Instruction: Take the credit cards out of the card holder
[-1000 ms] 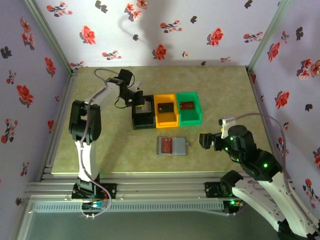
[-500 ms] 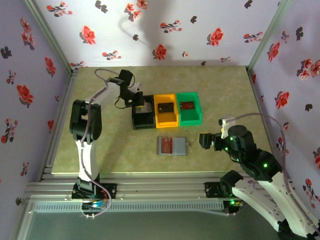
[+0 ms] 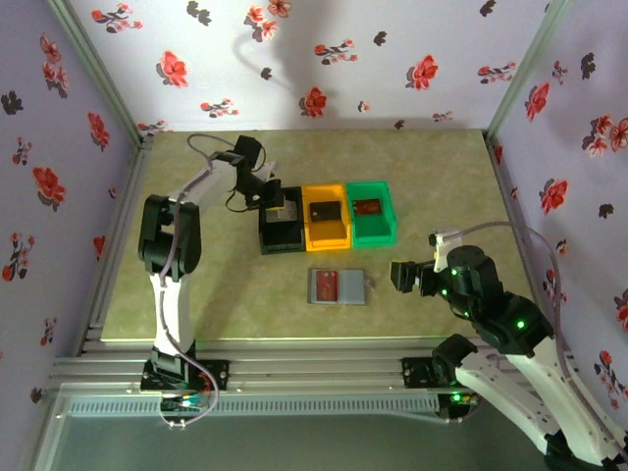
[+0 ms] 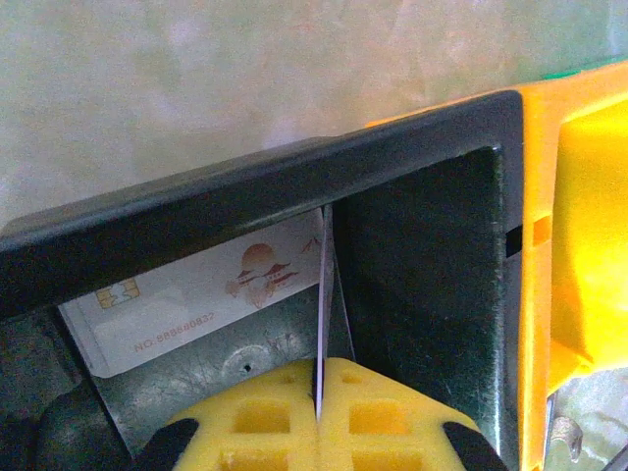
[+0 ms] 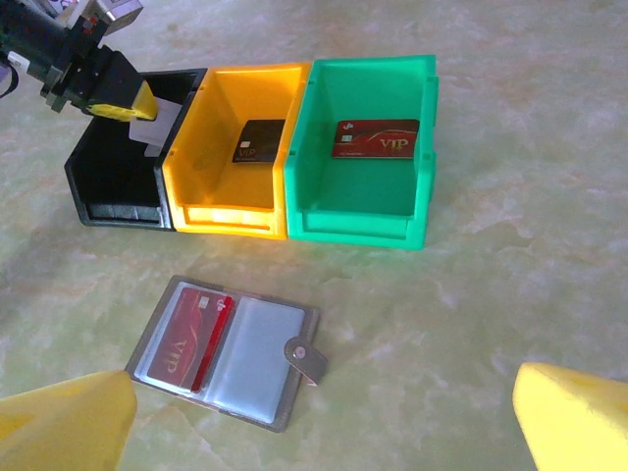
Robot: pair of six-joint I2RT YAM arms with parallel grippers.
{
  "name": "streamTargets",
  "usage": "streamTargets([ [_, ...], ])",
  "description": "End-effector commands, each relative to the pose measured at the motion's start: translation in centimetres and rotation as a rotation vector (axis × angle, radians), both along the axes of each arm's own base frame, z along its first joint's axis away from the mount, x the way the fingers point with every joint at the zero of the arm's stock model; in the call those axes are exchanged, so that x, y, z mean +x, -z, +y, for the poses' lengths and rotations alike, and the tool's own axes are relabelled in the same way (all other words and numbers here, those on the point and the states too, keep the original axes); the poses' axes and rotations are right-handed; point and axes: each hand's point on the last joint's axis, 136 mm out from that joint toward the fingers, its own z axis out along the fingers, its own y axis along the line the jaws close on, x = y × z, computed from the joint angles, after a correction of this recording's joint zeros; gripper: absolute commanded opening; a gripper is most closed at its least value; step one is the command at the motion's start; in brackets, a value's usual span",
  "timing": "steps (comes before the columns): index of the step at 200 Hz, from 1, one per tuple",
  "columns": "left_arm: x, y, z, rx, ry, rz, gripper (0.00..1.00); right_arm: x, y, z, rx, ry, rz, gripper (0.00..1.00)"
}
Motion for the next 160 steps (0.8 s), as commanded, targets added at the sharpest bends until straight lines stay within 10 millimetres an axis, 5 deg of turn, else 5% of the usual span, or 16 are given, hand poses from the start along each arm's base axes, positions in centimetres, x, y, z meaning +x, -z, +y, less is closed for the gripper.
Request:
streamTargets([
  [1,0.04,0.65,0.19,0.029,0.019,0.011,0.08,0.32,-0.25,0.22,-0.003,-0.013,-0.024,0.99],
  [160,0.63,-0.17,0.48,0.057,0.009,-0.005,0.23,0.27,-0.28,0.19,-0.002,-0.014,-0.027,0.99],
])
